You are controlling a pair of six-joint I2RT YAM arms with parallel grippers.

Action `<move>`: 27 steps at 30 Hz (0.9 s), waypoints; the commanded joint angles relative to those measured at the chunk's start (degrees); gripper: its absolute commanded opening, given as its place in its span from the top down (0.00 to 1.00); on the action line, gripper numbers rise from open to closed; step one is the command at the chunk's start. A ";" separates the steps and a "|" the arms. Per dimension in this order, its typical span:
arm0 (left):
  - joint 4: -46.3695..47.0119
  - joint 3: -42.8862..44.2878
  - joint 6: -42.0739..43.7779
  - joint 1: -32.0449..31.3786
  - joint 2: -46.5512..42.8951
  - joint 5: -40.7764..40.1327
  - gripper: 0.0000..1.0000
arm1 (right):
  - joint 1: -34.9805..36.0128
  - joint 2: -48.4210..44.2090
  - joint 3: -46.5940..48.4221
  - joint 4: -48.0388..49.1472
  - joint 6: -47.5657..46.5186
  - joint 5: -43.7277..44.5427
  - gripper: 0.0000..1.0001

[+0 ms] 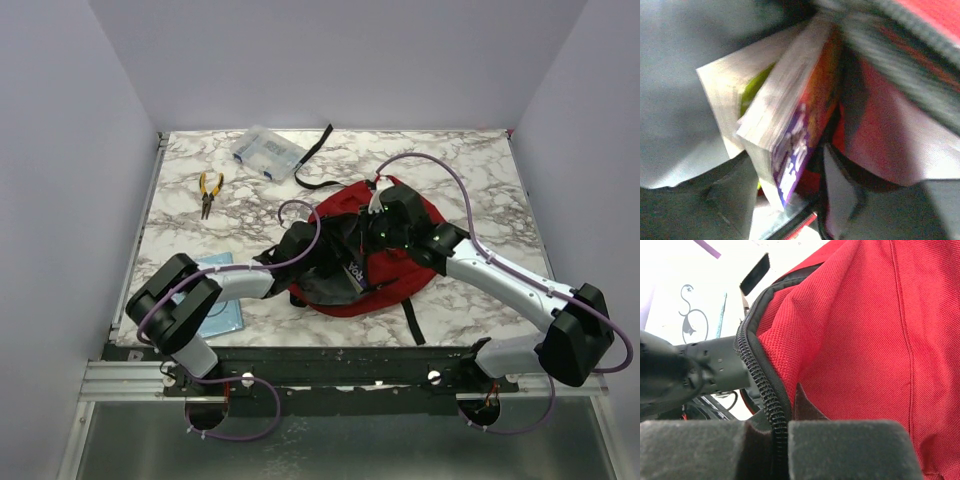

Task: Pack the student bag
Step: Place the book in the student bag.

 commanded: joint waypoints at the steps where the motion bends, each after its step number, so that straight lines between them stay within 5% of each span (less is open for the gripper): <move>1: -3.32 1.10 11.07 0.49 -7.94 4.41 0.40 | -0.12 -0.95 -1.01 2.06 0.06 -2.37 1.00; 5: -8.35 -1.59 14.42 1.72 -12.81 6.73 0.26 | -1.00 -0.92 -1.47 1.35 -1.03 -1.35 1.00; 12: -10.76 -7.44 20.22 7.38 -19.59 12.68 0.24 | -1.82 -2.24 -3.13 1.46 -0.96 -2.23 1.00; 17: -19.70 -9.57 28.96 11.33 -34.56 12.32 0.21 | -1.84 -2.05 -4.37 1.80 -0.24 -6.75 0.99; 22: -43.86 -3.43 40.09 19.09 -46.18 9.01 0.18 | -1.18 1.59 -6.28 6.75 0.78 -14.28 0.75; 27: -59.27 1.71 47.23 32.67 -52.86 2.76 0.08 | 2.30 3.40 -3.56 6.26 0.87 -11.00 0.56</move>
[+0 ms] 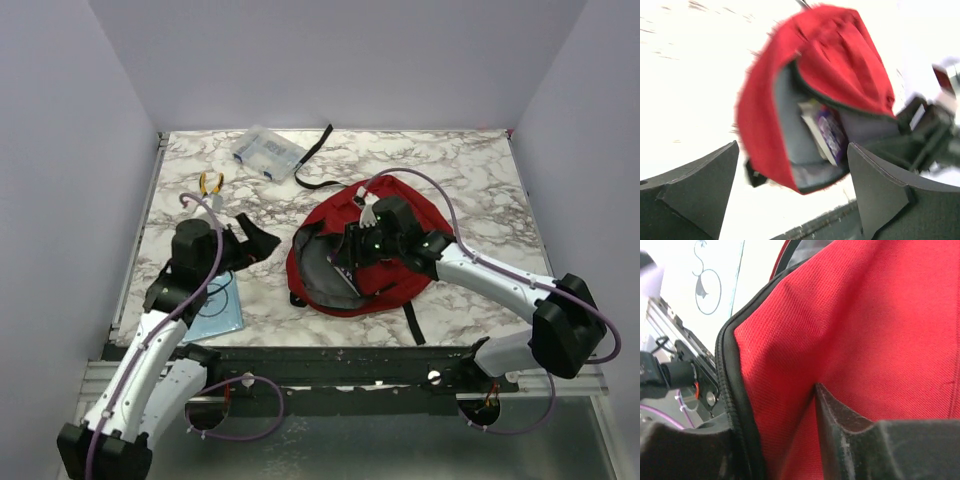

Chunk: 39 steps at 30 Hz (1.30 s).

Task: Pack the student bag
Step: Place the book in the student bag, then pick up the book from the center of the board.

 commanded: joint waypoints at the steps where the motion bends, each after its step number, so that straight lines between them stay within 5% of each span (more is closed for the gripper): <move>1: -20.94 4.37 11.08 14.30 -5.12 -7.40 0.05 | 3.22 0.66 2.66 0.43 0.17 0.75 0.51; 7: -19.47 0.78 5.96 38.44 -4.27 -7.46 0.02 | 7.22 -1.76 8.01 -5.62 -1.78 11.16 0.25; 13: -19.92 -1.38 -10.52 46.87 3.79 -21.26 0.02 | 7.22 -4.82 8.12 -5.08 -2.67 12.38 0.07; 18: -13.77 -5.53 -16.86 52.51 11.72 -16.28 0.02 | 7.22 -5.75 8.50 -3.73 -2.41 9.33 0.03; 26: -7.56 -9.82 -18.13 53.71 14.17 -19.56 0.02 | 7.22 -3.56 12.74 -2.40 -3.17 7.11 0.00; 35: -4.45 -10.43 -17.27 53.48 20.18 -11.48 0.01 | 8.50 5.74 18.01 4.18 -0.75 1.35 0.00; 39: 0.44 -10.84 -18.05 50.25 24.20 -1.91 0.02 | 9.61 10.85 22.03 4.80 -0.56 0.94 0.00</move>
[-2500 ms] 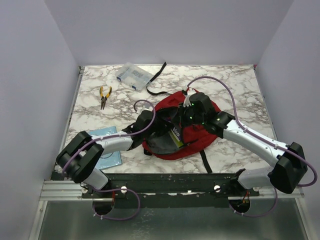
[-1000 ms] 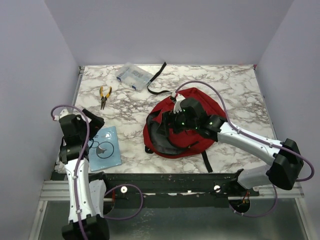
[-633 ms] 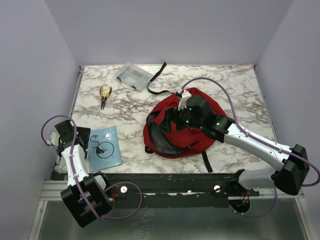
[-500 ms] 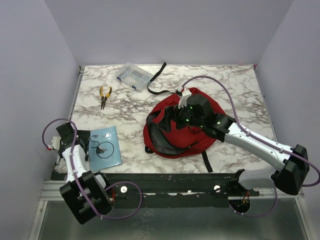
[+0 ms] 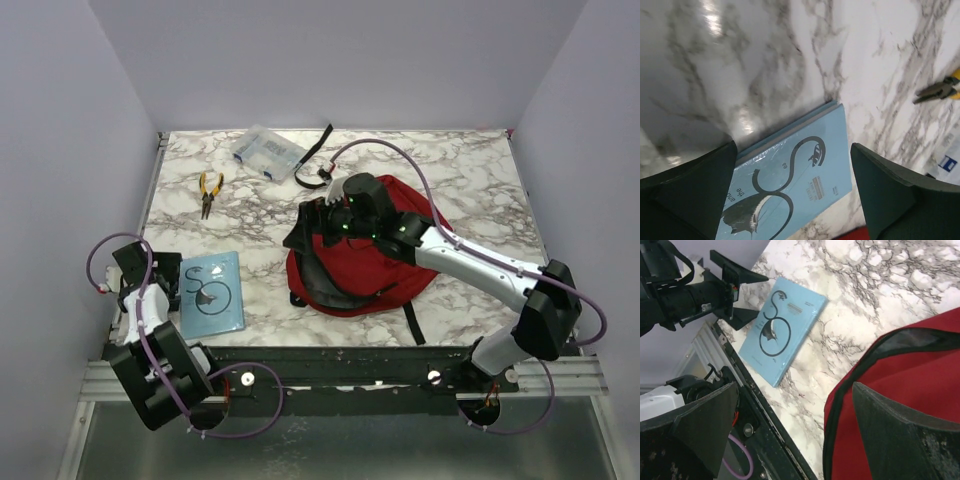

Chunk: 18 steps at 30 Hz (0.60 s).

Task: Pack the student bag
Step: Pick up the book from the center of the board.

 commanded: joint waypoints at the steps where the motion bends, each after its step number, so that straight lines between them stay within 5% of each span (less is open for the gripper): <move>1: 3.73 -1.58 -0.74 -3.95 6.88 13.31 0.02 | 1.75 5.07 5.15 3.14 0.44 -1.95 0.00; 9: 7.43 -4.84 -6.04 -17.26 5.96 14.55 0.02 | 5.21 16.63 10.51 7.26 3.69 -0.84 0.00; 18: 4.38 -8.85 -5.58 -19.66 -2.60 15.50 0.02 | 7.31 26.58 2.77 14.69 17.49 -2.07 0.10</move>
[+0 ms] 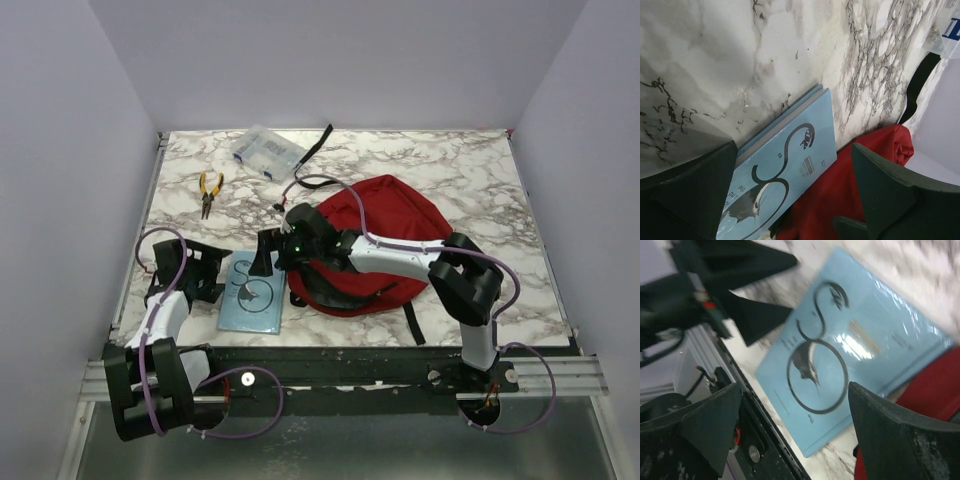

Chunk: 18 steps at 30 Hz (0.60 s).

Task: Pack the student bag
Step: Pick up the book from the center of the board.

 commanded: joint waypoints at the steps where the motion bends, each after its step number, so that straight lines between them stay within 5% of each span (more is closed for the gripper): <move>1: -6.01 -4.11 -1.12 -1.43 -2.67 1.97 0.02 | 0.63 1.72 -7.37 5.93 8.74 -0.64 0.11; 10: -6.73 -7.48 -4.57 -8.78 -10.40 2.52 0.02 | 0.58 2.06 -16.35 5.26 14.01 5.14 0.29; 18: -7.52 -10.02 -8.22 -13.61 -14.18 1.49 0.04 | 0.72 2.87 -15.74 1.84 12.87 9.22 0.29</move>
